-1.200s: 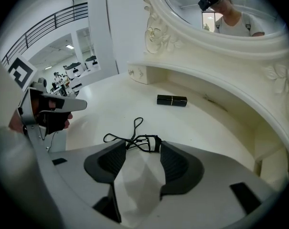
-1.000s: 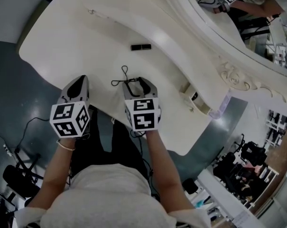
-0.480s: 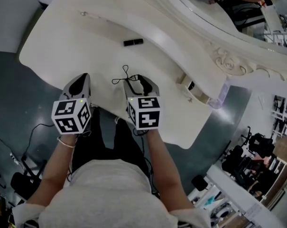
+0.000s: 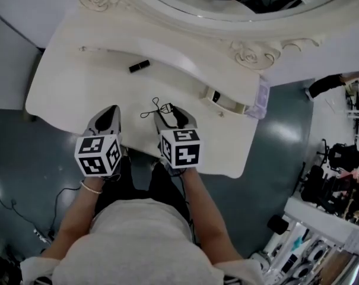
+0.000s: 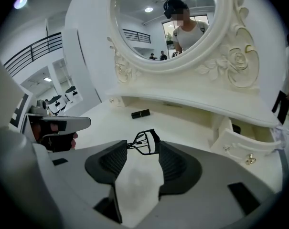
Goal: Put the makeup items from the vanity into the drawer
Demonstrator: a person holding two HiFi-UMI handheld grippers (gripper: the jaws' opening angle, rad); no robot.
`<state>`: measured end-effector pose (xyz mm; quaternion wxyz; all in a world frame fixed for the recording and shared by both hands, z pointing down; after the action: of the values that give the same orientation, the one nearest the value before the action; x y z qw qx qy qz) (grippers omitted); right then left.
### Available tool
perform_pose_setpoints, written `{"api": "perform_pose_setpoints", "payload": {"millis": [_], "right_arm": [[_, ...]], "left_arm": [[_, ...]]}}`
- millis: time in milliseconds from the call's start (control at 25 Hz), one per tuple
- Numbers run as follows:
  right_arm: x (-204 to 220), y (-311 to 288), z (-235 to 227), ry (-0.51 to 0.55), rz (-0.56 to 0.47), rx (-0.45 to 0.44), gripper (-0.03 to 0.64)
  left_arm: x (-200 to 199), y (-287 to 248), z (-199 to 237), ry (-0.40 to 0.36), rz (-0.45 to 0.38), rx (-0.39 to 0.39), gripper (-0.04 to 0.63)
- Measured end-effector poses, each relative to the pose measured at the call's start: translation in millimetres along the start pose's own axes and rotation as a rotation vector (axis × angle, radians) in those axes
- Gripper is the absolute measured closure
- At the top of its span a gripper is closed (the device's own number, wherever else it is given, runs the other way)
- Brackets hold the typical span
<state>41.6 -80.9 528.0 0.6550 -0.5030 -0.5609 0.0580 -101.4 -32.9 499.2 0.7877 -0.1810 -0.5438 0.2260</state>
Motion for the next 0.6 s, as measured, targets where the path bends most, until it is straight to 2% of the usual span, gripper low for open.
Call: {"api": "perform_pose_setpoints", "payload": {"millis": [360,600], "right_arm": [[4,42,-38,-0.124,-0.087,0.083,0.403],[7,70,-66,-0.191,-0.129,0.143,0.403]], "left_arm": [[-22,-13,-55,-0.106,-0.016,0.116,0.592],[-24,-22,-85,-0.143,0.003,0.175,0.592]]}}
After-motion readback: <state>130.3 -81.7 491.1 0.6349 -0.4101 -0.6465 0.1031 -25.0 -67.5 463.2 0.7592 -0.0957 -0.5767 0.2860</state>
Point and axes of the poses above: the fingertips, and each gripper's own axes: y backward along the fingers, z to its left, x out of its underside, the point moved 1 cm from there along y, backward along the fingers, and after that the axes turned 4 degrees about x, right-handed, at the moved point
